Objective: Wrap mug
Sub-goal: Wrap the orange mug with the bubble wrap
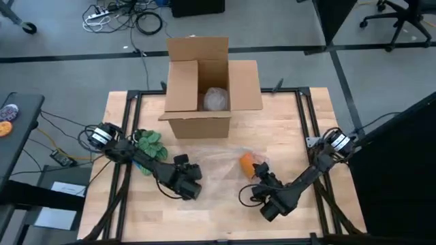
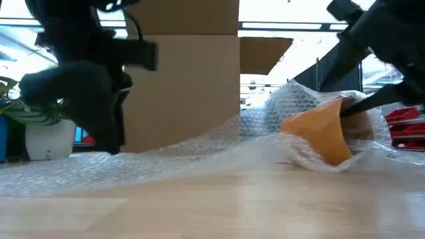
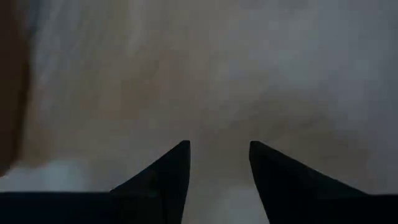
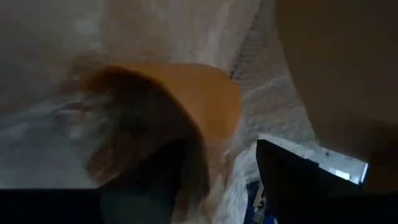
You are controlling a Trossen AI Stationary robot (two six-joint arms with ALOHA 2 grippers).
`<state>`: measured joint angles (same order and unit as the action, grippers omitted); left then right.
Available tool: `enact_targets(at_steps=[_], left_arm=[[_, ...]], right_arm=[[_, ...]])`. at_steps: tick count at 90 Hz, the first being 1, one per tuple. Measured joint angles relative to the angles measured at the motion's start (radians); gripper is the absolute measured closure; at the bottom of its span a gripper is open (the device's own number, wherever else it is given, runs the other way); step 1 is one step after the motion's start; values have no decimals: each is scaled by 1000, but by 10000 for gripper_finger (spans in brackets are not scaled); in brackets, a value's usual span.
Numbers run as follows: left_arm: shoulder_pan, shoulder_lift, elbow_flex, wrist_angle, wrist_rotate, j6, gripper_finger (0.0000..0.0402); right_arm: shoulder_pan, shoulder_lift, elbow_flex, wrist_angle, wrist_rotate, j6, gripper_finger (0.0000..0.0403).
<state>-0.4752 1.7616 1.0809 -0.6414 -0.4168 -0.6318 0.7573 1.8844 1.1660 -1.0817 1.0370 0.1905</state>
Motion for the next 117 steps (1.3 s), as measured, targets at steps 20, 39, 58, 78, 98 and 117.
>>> enact_targets(at_steps=[20, 39, 58, 78, 98, 117], left_arm=[[-11, 0, 0, 446, 7, 235, 250], [-1, 40, 2, 832, 2, 430, 250], [30, 130, 2, 1036, -2, 519, 250], [79, 166, 2, 1074, -4, 493, 250], [116, 167, 2, 1080, -4, 494, 250], [160, 174, 2, 1081, -3, 500, 250]], right_arm=[[53, -55, 0, -1, 4, 97, 204], [128, -129, 1, -76, -72, 452, 205], [224, -205, -69, -373, -151, 1152, 205], [260, -257, -291, -126, -151, 1448, 206], [218, -269, -468, 291, -101, 1423, 202], [150, -269, -504, 427, -49, 1327, 194]])
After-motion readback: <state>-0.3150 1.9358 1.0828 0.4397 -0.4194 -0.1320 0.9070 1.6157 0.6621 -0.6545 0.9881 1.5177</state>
